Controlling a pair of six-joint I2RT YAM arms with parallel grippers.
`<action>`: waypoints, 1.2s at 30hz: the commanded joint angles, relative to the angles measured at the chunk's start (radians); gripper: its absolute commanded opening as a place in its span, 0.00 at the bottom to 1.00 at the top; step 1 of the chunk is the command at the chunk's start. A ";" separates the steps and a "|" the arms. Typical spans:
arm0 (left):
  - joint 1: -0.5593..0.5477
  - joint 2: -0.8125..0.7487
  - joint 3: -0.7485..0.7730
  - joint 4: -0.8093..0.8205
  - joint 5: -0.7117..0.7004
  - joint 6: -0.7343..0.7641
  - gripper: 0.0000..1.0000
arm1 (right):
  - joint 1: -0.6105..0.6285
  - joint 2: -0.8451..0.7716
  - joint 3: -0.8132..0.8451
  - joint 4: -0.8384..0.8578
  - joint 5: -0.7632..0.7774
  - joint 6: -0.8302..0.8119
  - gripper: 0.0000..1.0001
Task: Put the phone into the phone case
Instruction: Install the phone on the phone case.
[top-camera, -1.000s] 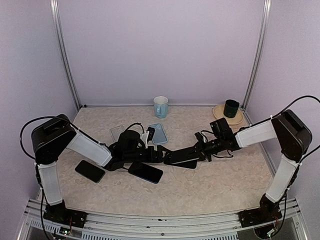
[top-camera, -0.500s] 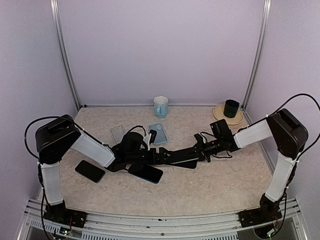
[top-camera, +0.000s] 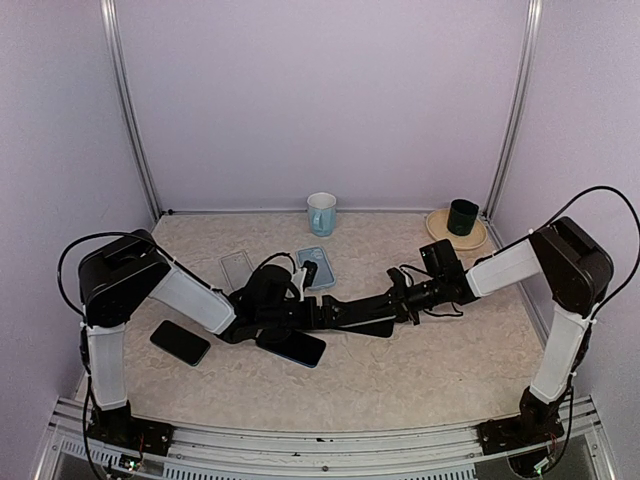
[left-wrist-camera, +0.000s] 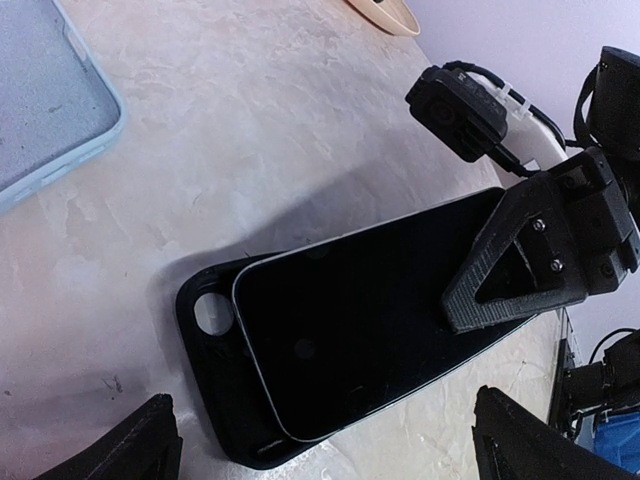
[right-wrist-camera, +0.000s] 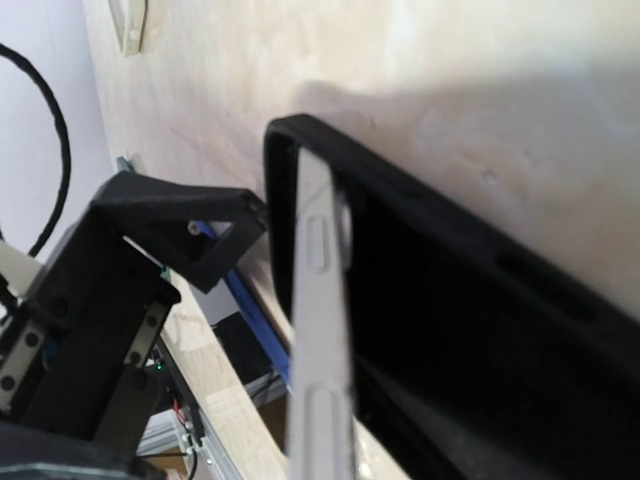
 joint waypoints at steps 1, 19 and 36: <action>-0.011 0.026 0.019 0.008 0.011 -0.007 0.99 | -0.003 0.030 -0.010 0.014 0.023 0.012 0.00; -0.033 0.062 0.061 0.009 0.050 -0.016 0.99 | -0.003 0.048 -0.025 0.060 0.009 0.025 0.00; -0.041 0.069 0.072 0.014 0.060 -0.020 0.99 | 0.002 0.093 -0.034 0.141 -0.016 0.065 0.00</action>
